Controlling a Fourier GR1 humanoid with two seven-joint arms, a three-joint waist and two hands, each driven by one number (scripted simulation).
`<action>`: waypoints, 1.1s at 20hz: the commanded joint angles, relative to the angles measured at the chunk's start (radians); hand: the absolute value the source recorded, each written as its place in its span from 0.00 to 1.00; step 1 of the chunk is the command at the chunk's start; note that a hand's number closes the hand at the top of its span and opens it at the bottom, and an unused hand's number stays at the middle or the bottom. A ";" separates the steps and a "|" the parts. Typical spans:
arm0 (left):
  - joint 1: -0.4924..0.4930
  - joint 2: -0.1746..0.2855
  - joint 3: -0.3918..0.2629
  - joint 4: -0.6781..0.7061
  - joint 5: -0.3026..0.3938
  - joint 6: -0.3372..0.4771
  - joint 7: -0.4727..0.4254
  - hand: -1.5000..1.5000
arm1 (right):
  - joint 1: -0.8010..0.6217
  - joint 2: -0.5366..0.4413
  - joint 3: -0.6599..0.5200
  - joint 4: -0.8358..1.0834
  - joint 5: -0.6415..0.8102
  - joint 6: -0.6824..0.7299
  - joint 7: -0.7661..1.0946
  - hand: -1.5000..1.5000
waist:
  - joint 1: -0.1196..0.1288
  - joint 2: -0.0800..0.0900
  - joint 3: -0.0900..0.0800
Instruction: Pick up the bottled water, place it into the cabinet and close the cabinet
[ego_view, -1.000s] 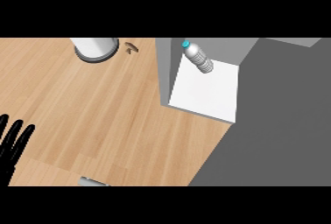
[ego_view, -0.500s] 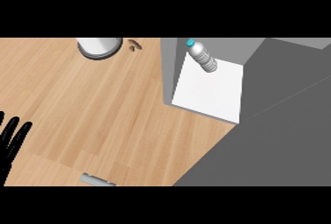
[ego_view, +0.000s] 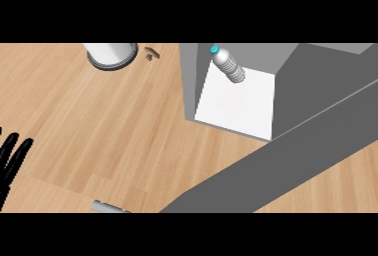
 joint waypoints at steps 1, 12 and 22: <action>-0.007 -0.005 0.008 0.017 0.009 0.002 0.000 0.00 | -0.147 0.068 -0.010 0.105 0.037 -0.072 0.113 1.00 | -0.006 -0.002 0.002; 0.007 0.002 0.027 0.048 0.021 -0.023 0.001 0.00 | -0.531 0.278 -0.090 0.480 0.048 -0.204 0.300 1.00 | -0.028 -0.014 0.012; 0.028 -0.001 0.058 0.063 0.040 -0.040 -0.009 0.00 | -0.904 0.284 -0.253 0.879 0.121 -0.518 0.216 1.00 | -0.073 -0.020 0.021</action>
